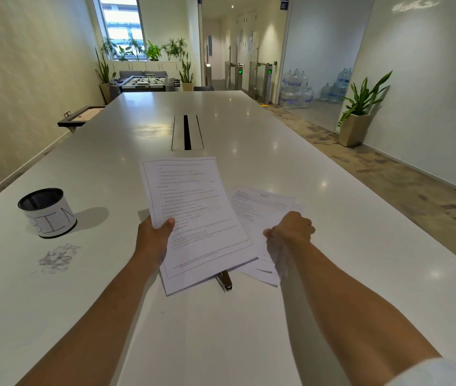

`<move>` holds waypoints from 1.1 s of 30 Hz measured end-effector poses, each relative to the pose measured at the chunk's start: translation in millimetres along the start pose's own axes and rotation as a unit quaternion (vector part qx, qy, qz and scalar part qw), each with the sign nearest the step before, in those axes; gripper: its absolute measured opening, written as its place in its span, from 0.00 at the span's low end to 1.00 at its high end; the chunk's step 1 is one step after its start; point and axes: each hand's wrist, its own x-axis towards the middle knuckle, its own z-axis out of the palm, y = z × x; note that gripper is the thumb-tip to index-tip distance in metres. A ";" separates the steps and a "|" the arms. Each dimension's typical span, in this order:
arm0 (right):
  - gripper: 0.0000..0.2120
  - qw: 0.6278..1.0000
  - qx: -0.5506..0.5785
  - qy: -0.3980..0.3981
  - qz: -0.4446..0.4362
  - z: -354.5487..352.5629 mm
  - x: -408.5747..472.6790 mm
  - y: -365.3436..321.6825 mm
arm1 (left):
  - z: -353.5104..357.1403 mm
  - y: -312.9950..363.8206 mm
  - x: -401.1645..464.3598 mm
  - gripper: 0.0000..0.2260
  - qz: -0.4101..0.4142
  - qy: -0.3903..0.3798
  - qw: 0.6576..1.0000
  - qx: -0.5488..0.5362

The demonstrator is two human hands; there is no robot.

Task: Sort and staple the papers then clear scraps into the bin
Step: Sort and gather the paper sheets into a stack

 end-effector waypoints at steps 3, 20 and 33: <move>0.38 1.000 -0.021 0.005 -0.007 2.3 -1.3 -2.2 | 0.8 -1.0 -2.1 0.15 0.005 0.003 1.000 0.011; 0.56 0.997 0.072 0.013 0.021 17.5 0.9 -13.2 | -2.0 0.0 -6.1 0.16 0.011 -0.001 1.000 0.029; 0.10 0.974 0.225 -0.026 0.034 13.1 14.2 -0.9 | 0.5 0.7 -3.1 0.15 0.009 -0.008 1.000 0.022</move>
